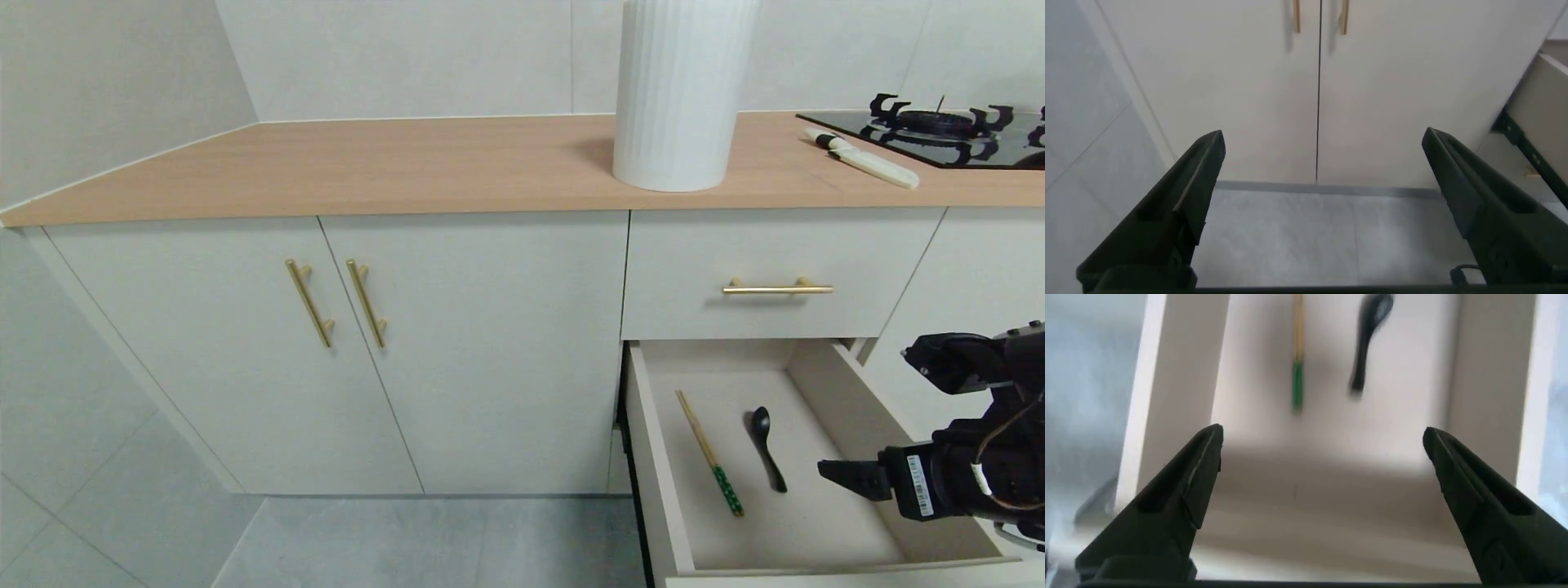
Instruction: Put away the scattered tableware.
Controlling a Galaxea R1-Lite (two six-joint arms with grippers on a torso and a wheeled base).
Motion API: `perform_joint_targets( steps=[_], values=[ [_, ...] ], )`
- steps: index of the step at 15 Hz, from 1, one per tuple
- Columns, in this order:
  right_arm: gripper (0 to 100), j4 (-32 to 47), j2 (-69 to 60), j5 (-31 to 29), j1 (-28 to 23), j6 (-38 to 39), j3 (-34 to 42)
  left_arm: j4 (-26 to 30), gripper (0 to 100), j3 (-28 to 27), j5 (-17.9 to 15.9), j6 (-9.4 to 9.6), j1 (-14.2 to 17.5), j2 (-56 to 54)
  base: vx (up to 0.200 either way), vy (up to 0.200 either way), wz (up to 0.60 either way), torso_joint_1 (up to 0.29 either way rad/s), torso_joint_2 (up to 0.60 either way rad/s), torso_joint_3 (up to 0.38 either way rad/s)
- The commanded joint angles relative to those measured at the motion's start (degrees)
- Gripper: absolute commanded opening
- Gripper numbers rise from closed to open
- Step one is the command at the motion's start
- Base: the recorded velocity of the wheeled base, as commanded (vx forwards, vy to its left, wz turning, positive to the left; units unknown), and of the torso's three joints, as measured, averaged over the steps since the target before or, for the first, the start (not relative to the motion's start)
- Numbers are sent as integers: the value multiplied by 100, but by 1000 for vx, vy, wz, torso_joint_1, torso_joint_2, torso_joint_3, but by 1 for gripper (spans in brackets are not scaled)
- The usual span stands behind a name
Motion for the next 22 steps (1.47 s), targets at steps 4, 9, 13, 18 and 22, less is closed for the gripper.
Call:
perform_joint_targets(
  steps=[4, 9, 13, 18, 22],
  values=[
    [100, 205, -87, 1, 25, -20, -70, -6, 100, 0, 4, 7, 0, 2, -150, 0, 0, -1, -1, 3],
    [100, 1128, 45, 54, 324, -196, -96, 3, 100, 0, 4, 7, 0, 2, 0, 0, 0, 0, 0, 0],
    [100, 1339, 537, 71, 509, -213, -70, 3, 100, 0, 4, 7, 0, 2, 0, 0, 0, 0, 0, 0],
    [100, 1199, 1354, 19, 465, -99, -87, -6, 100, 0, 4, 7, 0, 2, 0, 0, 0, 0, 0, 0],
    [100, 935, 1433, 1, 456, 138, -87, 3, 100, 0, 4, 7, 0, 2, 0, 0, 0, 0, 0, 0]
  ],
)
